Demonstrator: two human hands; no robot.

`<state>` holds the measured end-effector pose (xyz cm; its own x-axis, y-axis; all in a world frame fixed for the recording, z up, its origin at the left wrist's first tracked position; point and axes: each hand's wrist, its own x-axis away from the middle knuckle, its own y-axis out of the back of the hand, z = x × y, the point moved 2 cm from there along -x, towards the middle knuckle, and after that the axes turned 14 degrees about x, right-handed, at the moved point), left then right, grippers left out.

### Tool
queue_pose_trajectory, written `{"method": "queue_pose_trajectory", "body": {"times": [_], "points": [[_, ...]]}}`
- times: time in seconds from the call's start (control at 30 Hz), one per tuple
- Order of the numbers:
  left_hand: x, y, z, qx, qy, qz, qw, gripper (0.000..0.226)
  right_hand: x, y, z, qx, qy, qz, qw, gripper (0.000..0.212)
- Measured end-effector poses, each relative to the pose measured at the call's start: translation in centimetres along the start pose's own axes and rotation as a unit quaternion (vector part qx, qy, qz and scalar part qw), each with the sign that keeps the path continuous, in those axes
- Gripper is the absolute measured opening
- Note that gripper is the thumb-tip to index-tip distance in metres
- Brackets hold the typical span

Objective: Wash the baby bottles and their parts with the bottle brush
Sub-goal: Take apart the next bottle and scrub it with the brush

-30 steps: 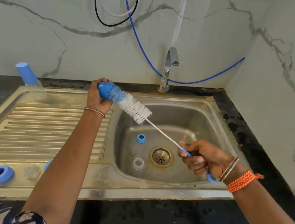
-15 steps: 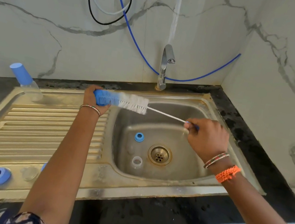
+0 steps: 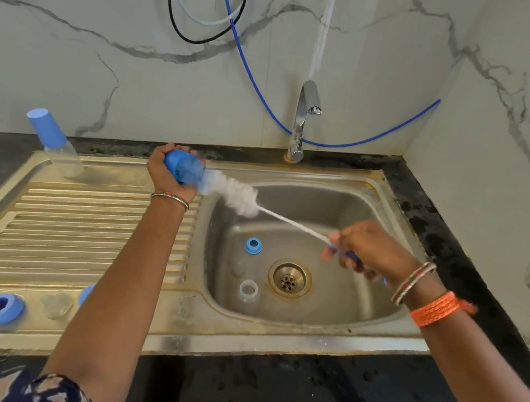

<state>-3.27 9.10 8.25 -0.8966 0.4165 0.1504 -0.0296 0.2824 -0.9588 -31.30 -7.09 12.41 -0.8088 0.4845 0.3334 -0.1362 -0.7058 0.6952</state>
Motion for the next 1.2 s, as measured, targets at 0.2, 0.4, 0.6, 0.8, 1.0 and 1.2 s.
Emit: {"method": "queue_pose_trajectory", "body": {"times": [0.2, 0.4, 0.6, 0.8, 1.0, 1.2], "points": [[-0.4, -0.3, -0.6, -0.078, 0.033, -0.009, 0.996, 0.020, 0.8, -0.9, 0.2, 0.010, 0.019, 0.042, 0.999, 0.024], [-0.3, 1.7, -1.0, -0.182, 0.098, -0.112, 0.972, 0.013, 0.4, -0.5, -0.4, 0.364, 0.104, -0.285, 0.881, 0.009], [0.0, 1.3, 0.0, -0.155, 0.076, -0.123, 0.977, 0.028, 1.3, 0.2, 0.2, 0.377, 0.053, -0.371, 0.847, 0.012], [-1.0, 1.2, -0.1, -0.099, 0.051, -0.101, 0.989, 0.024, 0.3, -0.1, -0.5, 0.224, 0.047, -0.112, 0.967, 0.020], [-0.6, 2.1, 0.0, -0.341, 0.138, -0.165, 0.915, 0.022, 0.1, 0.1, -0.5, 0.419, 0.152, -0.511, 0.735, 0.017], [-0.2, 2.0, -0.1, -0.211, 0.090, -0.104, 0.968, 0.022, 0.2, 0.6, -0.4, 0.035, 0.006, 0.046, 0.998, 0.023]]}}
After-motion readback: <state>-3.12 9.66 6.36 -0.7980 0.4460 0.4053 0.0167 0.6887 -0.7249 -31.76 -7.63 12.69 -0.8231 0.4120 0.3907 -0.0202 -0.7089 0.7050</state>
